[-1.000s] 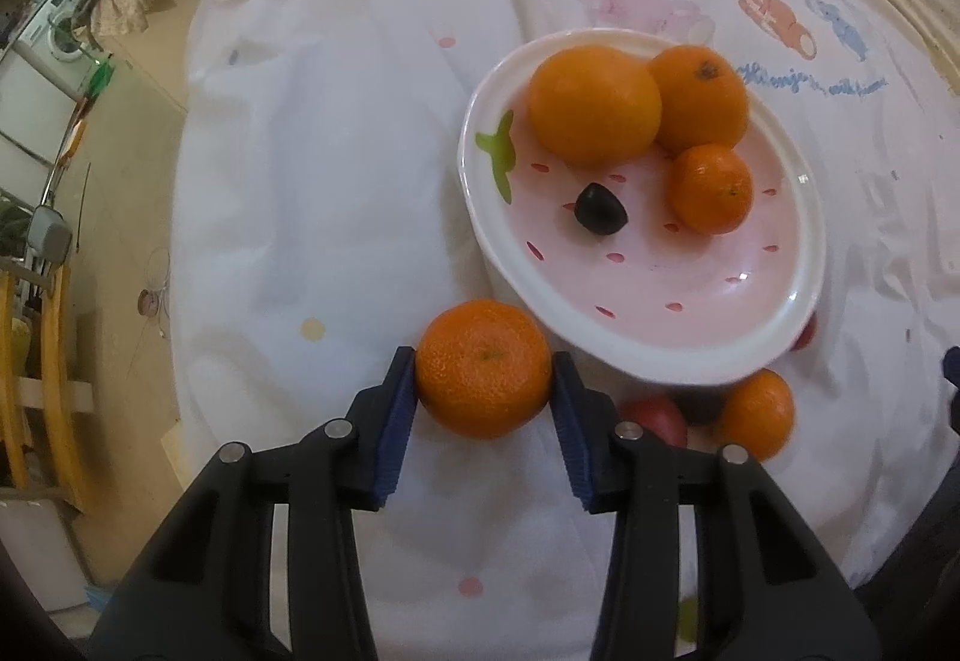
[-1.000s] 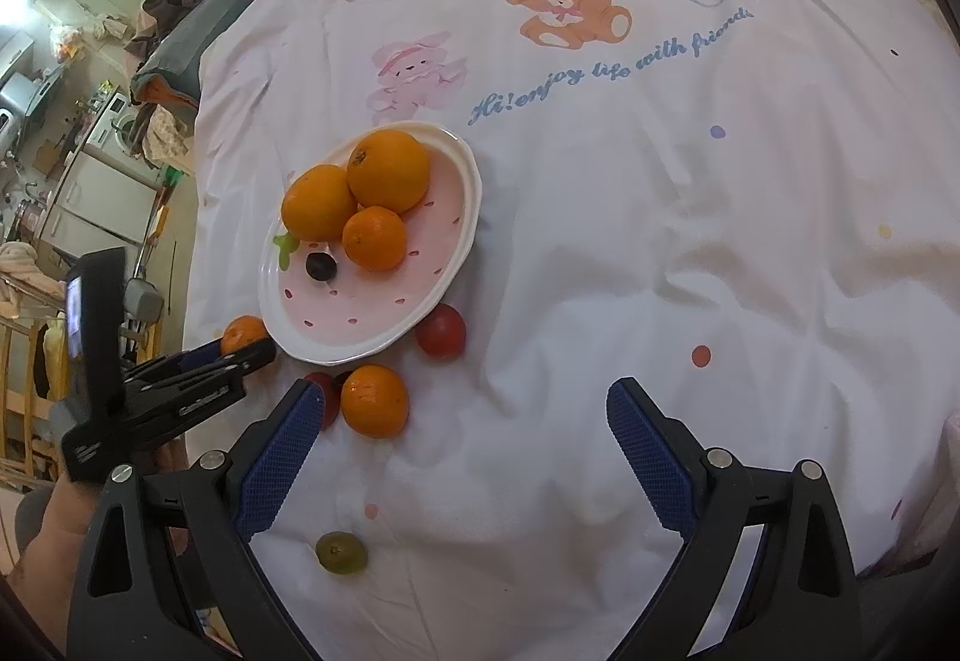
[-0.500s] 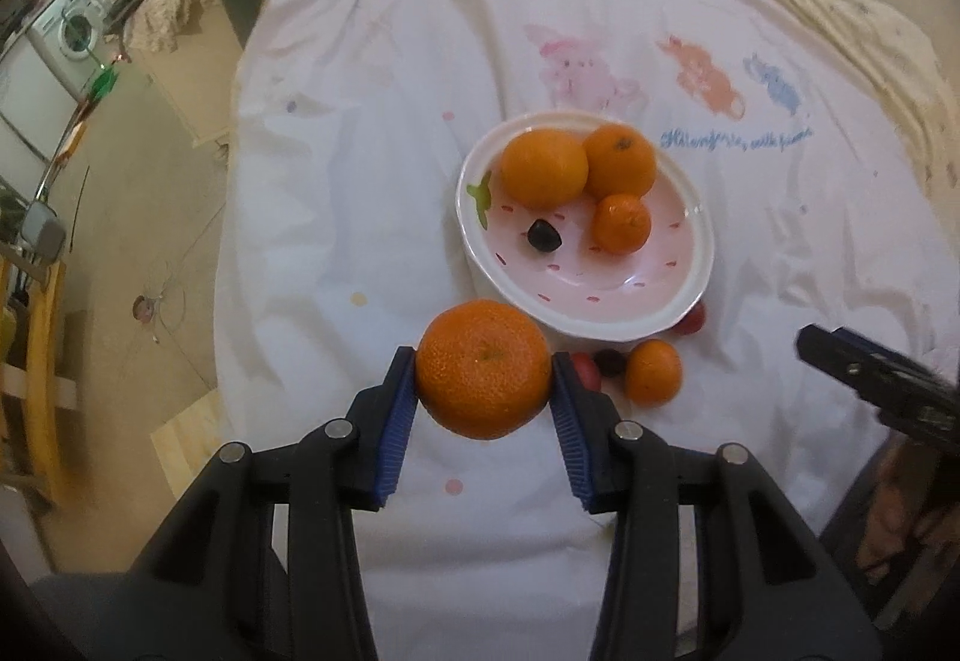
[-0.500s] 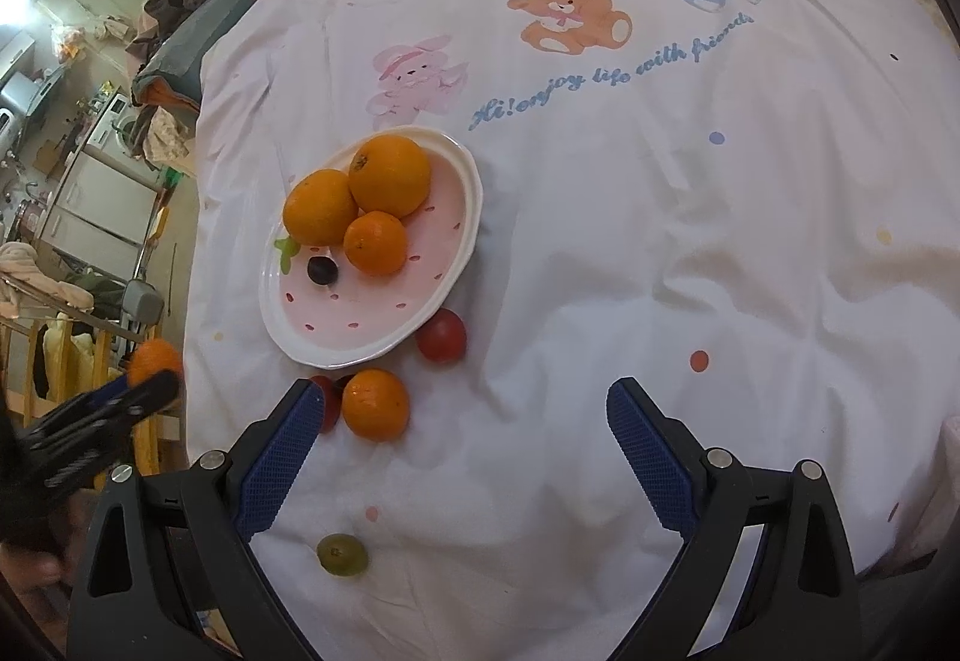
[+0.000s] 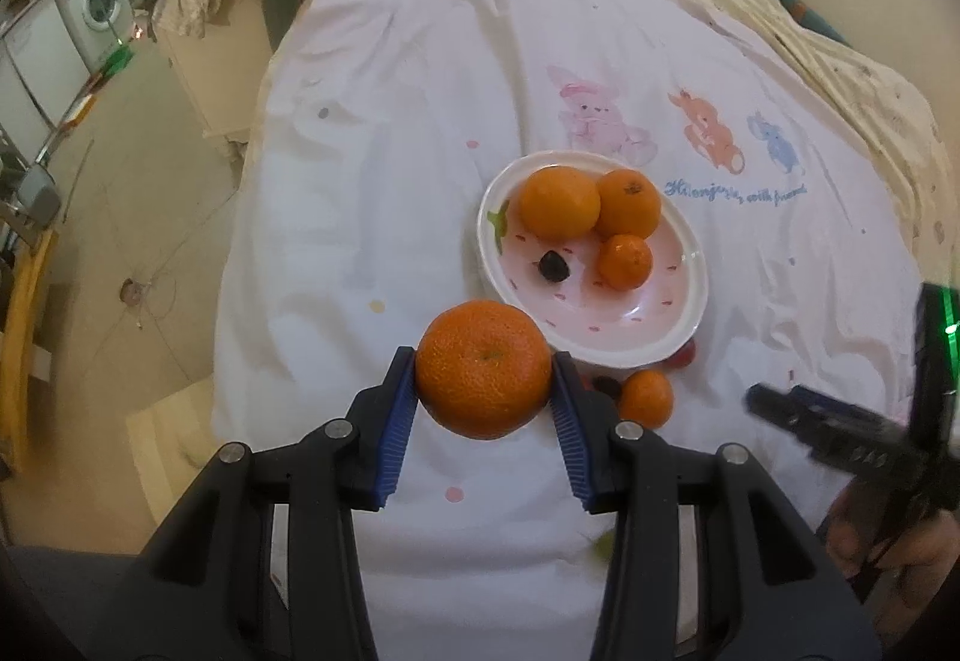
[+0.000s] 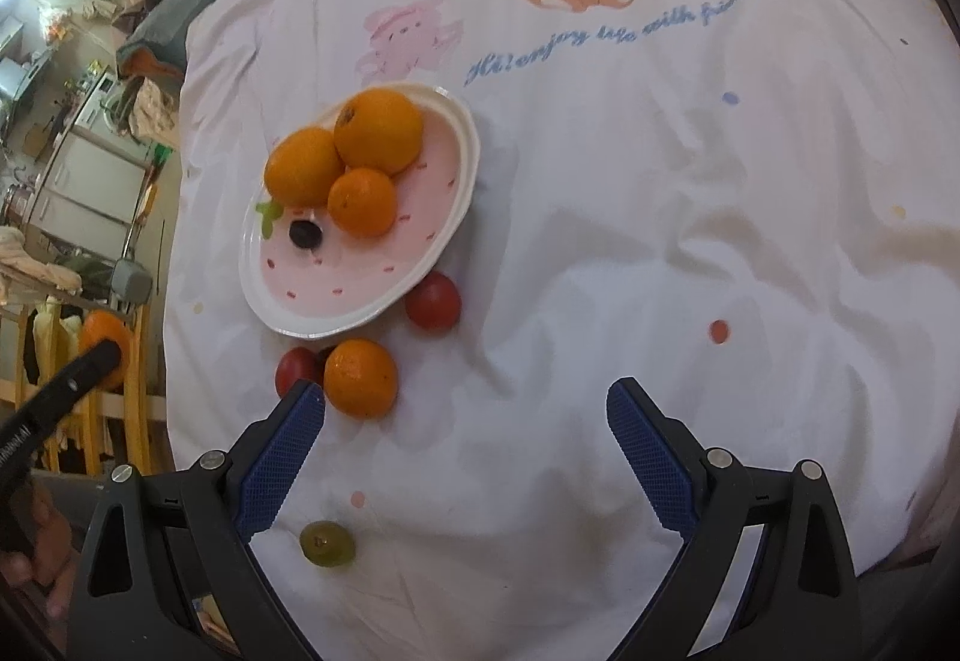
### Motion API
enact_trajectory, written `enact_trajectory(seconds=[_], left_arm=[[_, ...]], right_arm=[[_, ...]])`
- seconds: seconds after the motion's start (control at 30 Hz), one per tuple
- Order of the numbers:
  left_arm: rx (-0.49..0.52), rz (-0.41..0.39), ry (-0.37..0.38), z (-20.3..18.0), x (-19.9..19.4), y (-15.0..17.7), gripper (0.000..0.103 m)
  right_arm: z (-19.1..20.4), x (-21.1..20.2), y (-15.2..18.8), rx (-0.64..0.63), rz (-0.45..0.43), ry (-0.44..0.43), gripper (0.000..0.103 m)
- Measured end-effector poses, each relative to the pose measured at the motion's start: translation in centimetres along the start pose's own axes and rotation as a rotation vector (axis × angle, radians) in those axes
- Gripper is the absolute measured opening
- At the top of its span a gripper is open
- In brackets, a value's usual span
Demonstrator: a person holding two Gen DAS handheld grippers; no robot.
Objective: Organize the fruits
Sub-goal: 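Grasp the orange beside the red tomatoes with the right gripper while the left holds its orange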
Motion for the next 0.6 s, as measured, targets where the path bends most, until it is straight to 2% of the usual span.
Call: enact_trajectory(seconds=[0.1, 0.17, 0.37, 0.57, 0.6], left_arm=[[0.001, -0.002, -0.021, 0.0, -0.1, 0.1, 0.039], [0.002, -0.002, -0.019, -0.1, -0.1, 0.1, 0.039], [-0.01, -0.002, 0.007, -0.1, -0.2, 0.1, 0.039], [-0.006, 0.002, 0.0, 0.0, -0.1, 0.1, 0.039], [-0.005, 0.004, -0.002, 0.0, -0.1, 0.1, 0.039]], right_arm=[[1.0, 0.8, 0.2, -0.012, 0.045, -0.047, 0.095], [1.6, 1.4, 0.4, -0.028, 0.074, -0.067, 0.089], [3.2, 3.7, 0.7, -0.055, 0.148, -0.098, 0.077], [4.9, 6.0, 1.1, -0.096, 0.184, -0.102, 0.072], [5.0, 6.5, 1.2, -0.096, 0.196, -0.097, 0.068]])
Point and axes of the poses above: each gripper's, at about its wrist camera, not at the fingertips, and x roughly the way its jaws point, z to its left, y to its underside, the point moved 5 cm from there along x, roughly the way its jaws point, and after that the axes turned 12 degrees about x, right-handed, at the moved point
